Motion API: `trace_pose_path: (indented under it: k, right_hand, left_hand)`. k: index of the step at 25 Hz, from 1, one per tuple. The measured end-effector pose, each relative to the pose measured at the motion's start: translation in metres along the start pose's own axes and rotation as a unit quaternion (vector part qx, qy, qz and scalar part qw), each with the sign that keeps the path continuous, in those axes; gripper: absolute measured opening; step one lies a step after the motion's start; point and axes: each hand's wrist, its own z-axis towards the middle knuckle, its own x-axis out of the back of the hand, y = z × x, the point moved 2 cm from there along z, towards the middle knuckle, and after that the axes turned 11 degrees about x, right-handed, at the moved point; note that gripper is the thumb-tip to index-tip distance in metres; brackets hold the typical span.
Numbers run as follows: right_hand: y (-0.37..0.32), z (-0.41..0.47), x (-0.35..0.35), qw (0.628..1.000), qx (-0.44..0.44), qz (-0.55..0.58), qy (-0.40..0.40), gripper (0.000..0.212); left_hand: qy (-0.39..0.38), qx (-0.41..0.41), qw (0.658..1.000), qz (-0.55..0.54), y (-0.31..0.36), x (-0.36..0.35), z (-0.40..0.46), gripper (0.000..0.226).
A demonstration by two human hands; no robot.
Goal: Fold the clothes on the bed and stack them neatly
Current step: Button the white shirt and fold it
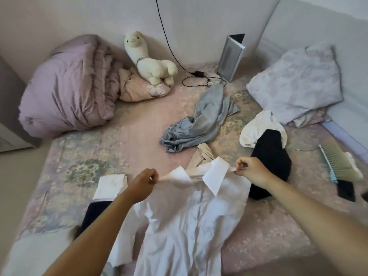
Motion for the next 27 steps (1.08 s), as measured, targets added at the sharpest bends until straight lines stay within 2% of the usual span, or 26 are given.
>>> trace_pose_path:
  k: [4, 7, 9, 11, 13, 16, 18, 21, 24, 26, 27]
  right_hand:
    - [0.049, 0.063, -0.006, 1.000, 0.018, -0.006, -0.014, 0.016]
    - [0.087, 0.124, -0.026, 0.997, 0.027, -0.051, -0.057, 0.007]
    - [0.114, 0.167, -0.047, 0.995, 0.011, -0.074, -0.063, 0.016]
    - [0.139, 0.208, -0.073, 0.997, 0.000, -0.074, -0.035, 0.011]
    - [0.159, 0.249, -0.104, 0.997, -0.011, -0.074, -0.019, 0.010]
    - [0.178, 0.306, -0.148, 0.989, -0.022, -0.143, -0.018, 0.013]
    - [0.182, 0.338, -0.170, 0.983, 0.011, -0.183, 0.002, 0.008]
    - [0.190, 0.374, -0.207, 0.968, 0.030, -0.246, -0.024, 0.012]
    - [0.212, 0.388, -0.246, 0.952, -0.014, -0.298, -0.070, 0.030]
    - [0.226, 0.386, -0.263, 0.933, -0.089, -0.328, -0.119, 0.042]
    - [0.228, 0.387, -0.269, 0.938, -0.115, -0.308, -0.114, 0.046]
  left_hand:
    - [0.037, -0.031, 0.999, 0.019, 0.003, -0.026, 0.040, 0.049]
    - [0.116, -0.069, 0.983, 0.128, 0.000, -0.039, 0.090, 0.053]
    - [0.115, -0.040, 0.972, 0.201, -0.013, -0.045, 0.134, 0.066]
    - [0.082, 0.010, 0.961, 0.263, -0.028, -0.052, 0.176, 0.075]
    - [0.079, 0.012, 0.929, 0.360, -0.045, -0.059, 0.218, 0.074]
    - [0.091, -0.004, 0.883, 0.460, -0.071, -0.065, 0.277, 0.073]
    - [0.097, -0.009, 0.851, 0.516, -0.090, -0.064, 0.315, 0.077]
    - [0.059, 0.070, 0.842, 0.532, -0.124, -0.059, 0.375, 0.080]
    - [-0.034, 0.174, 0.833, 0.524, -0.164, -0.085, 0.395, 0.064]
    - [-0.079, 0.241, 0.845, 0.470, -0.184, -0.114, 0.385, 0.050]
    - [-0.066, 0.277, 0.866, 0.410, -0.187, -0.120, 0.385, 0.044]
